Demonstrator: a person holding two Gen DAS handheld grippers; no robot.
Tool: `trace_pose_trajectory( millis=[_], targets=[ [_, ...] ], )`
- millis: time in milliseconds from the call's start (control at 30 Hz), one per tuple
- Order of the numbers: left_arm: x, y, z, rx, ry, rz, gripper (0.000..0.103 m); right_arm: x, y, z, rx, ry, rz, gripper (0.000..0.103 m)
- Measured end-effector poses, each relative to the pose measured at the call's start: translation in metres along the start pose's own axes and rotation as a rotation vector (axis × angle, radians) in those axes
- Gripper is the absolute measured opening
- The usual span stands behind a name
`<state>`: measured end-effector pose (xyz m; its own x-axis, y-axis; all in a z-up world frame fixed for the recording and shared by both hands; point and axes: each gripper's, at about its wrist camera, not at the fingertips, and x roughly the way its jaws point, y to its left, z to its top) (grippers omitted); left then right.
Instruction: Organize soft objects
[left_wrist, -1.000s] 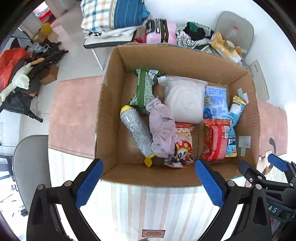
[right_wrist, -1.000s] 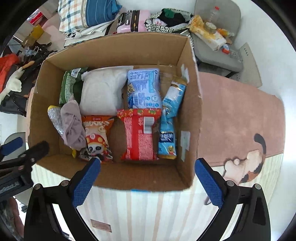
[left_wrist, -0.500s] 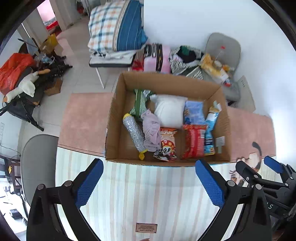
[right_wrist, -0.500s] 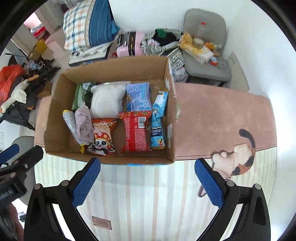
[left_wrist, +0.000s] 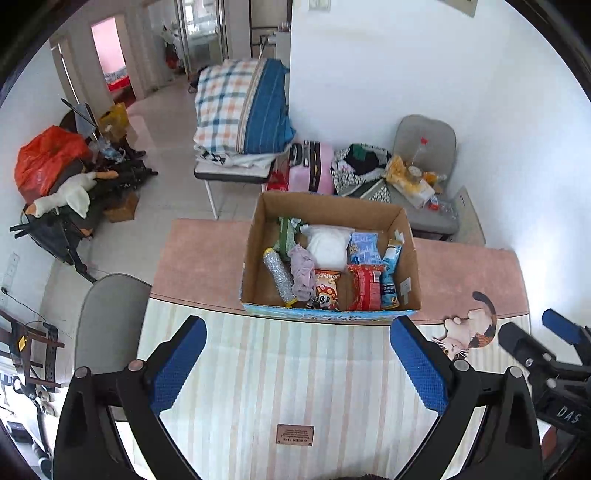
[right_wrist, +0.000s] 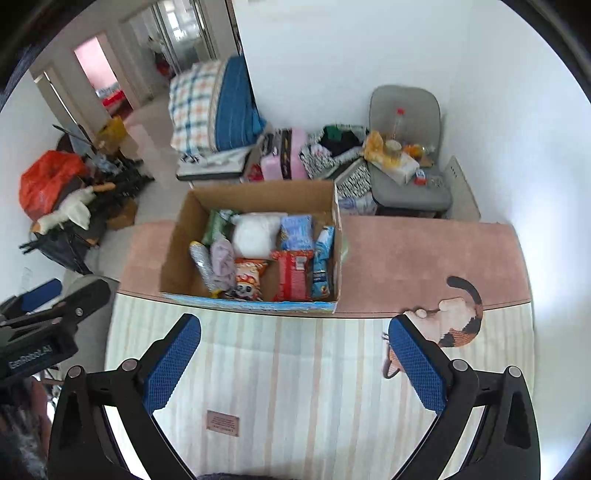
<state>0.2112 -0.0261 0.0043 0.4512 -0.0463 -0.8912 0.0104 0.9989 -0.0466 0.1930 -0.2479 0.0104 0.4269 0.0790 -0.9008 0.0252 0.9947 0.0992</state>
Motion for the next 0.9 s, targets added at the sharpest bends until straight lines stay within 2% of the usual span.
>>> trace_pose_trajectory(
  millis=[267, 433, 900],
  targets=[
    [-0.050, -0.003, -0.022, 0.029, -0.045, 0.008, 0.102, -0.078, 0.010, -0.019, -0.033, -0.111, -0.013, 0.103],
    [-0.073, -0.008, -0.033, 0.041, -0.064, -0.007, 0.102, -0.112, 0.018, -0.031, -0.054, -0.154, -0.022, 0.103],
    [-0.104, -0.013, -0.041, 0.056, -0.132, 0.001, 0.102, -0.143, 0.015, -0.058, -0.042, -0.169, -0.050, 0.103]
  ],
)
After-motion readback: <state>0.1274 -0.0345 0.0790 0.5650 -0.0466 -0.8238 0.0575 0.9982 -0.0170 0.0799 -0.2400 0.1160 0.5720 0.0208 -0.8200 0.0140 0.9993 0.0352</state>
